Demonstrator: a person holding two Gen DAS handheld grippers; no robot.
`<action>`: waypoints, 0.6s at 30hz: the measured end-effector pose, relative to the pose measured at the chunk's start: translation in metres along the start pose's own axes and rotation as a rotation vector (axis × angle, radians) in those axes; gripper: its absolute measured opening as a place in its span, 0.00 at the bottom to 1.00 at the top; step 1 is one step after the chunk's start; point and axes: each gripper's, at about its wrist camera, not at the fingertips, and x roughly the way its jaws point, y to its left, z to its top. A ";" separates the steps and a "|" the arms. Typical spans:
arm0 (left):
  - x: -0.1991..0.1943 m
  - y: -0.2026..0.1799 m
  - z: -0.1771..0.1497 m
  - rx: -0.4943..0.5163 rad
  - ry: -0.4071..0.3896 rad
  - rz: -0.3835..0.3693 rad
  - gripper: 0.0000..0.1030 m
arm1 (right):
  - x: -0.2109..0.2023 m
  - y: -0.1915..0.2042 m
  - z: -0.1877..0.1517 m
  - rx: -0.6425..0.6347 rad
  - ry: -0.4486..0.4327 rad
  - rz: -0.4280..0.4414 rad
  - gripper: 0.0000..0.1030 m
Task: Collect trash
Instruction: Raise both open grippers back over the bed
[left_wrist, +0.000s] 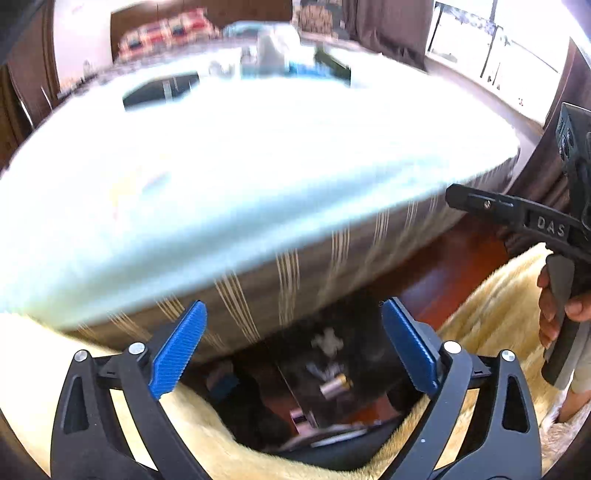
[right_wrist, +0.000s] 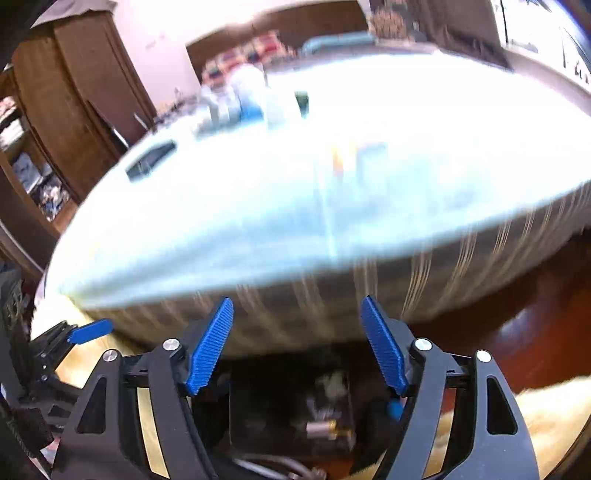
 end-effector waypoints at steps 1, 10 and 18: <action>-0.008 0.002 0.008 0.000 -0.027 0.007 0.92 | -0.005 0.002 0.009 -0.009 -0.026 -0.009 0.76; -0.030 0.028 0.069 -0.033 -0.148 0.100 0.92 | -0.012 0.015 0.072 -0.066 -0.142 -0.049 0.86; -0.013 0.077 0.113 -0.132 -0.208 0.157 0.92 | 0.029 0.030 0.105 -0.085 -0.139 -0.027 0.87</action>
